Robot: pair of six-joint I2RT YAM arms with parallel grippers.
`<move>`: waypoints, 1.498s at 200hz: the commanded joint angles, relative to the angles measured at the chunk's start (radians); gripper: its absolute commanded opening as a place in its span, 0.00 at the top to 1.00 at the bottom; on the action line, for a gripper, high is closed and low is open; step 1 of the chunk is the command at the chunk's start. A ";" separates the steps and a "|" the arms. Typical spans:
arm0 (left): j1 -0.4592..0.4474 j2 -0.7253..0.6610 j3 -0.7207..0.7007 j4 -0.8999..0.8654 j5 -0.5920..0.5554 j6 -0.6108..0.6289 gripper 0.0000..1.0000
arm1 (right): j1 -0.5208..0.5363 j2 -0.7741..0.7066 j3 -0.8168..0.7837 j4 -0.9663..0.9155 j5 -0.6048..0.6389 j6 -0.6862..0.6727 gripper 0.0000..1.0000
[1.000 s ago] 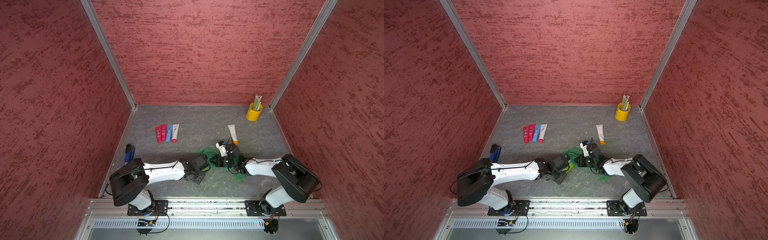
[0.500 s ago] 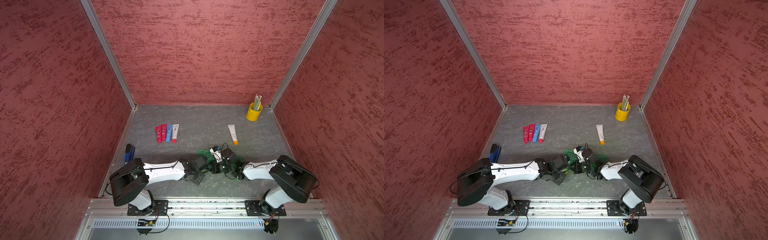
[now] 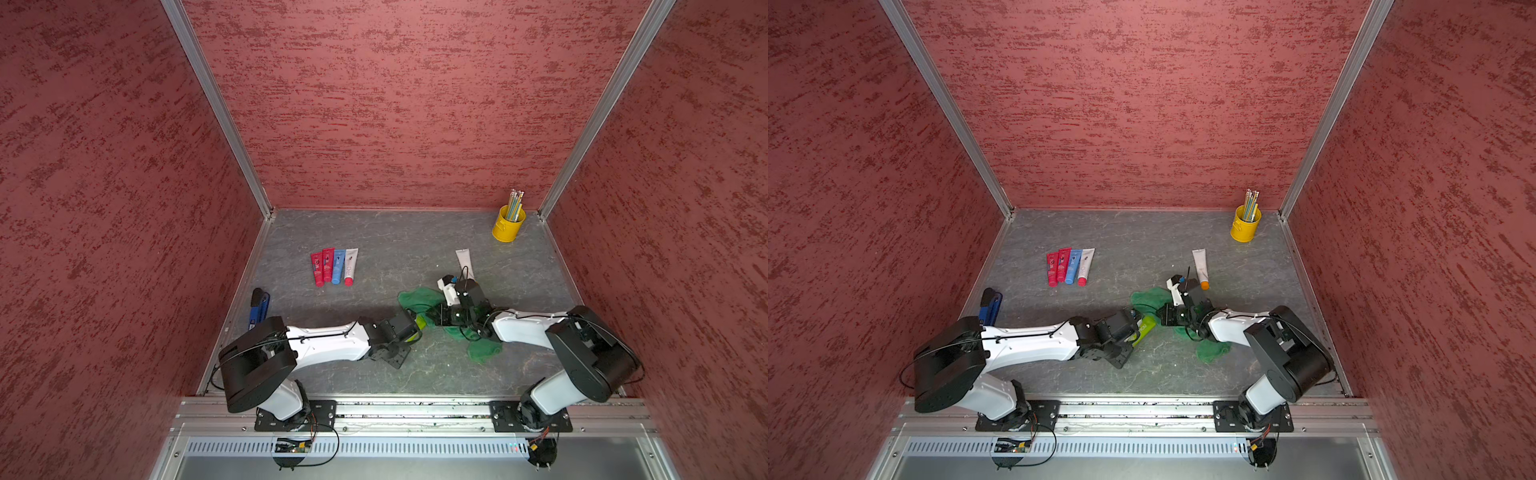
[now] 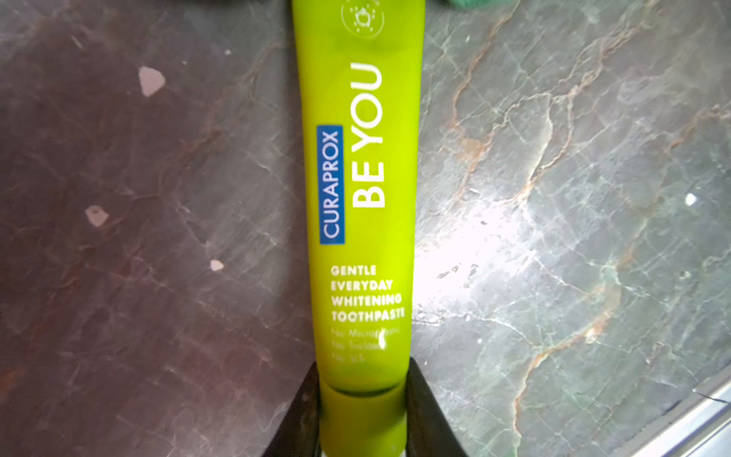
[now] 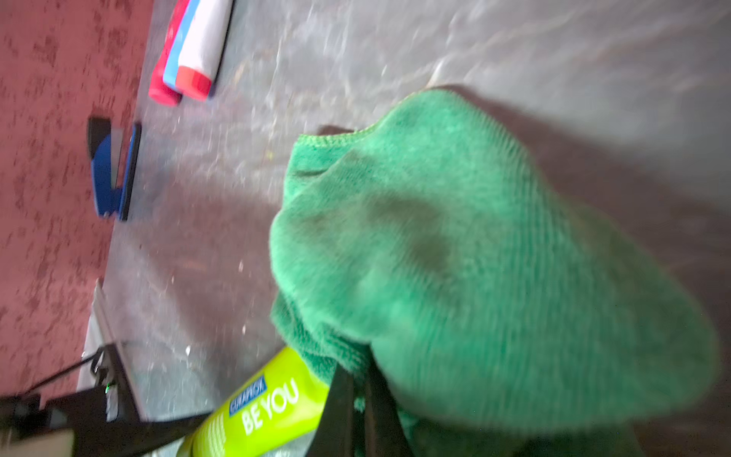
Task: Wipe the surface of the toothpaste tube
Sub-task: Wipe the dirt from the toothpaste tube.
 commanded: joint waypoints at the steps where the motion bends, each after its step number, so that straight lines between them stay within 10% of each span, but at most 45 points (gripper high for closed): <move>1: -0.003 -0.015 0.001 0.028 0.005 0.011 1.00 | 0.016 0.028 0.014 -0.022 -0.021 -0.020 1.00; 78: 0.001 0.003 0.011 0.027 0.005 0.012 1.00 | 0.263 0.065 -0.067 0.168 -0.182 0.128 1.00; 187: 0.007 0.043 0.095 -0.087 -0.106 -0.118 1.00 | -0.012 -0.191 0.094 -0.347 0.345 -0.067 1.00; 244: -0.026 0.093 0.180 -0.063 0.006 -0.188 0.45 | -0.046 -0.227 -0.031 -0.291 0.283 -0.095 1.00; 279: -0.035 0.134 0.240 -0.078 0.051 -0.180 0.37 | -0.052 -0.253 -0.095 -0.250 0.256 -0.094 1.00; 299: 0.006 0.095 0.221 -0.046 0.063 -0.183 0.49 | -0.057 -0.261 -0.113 -0.224 0.239 -0.092 1.00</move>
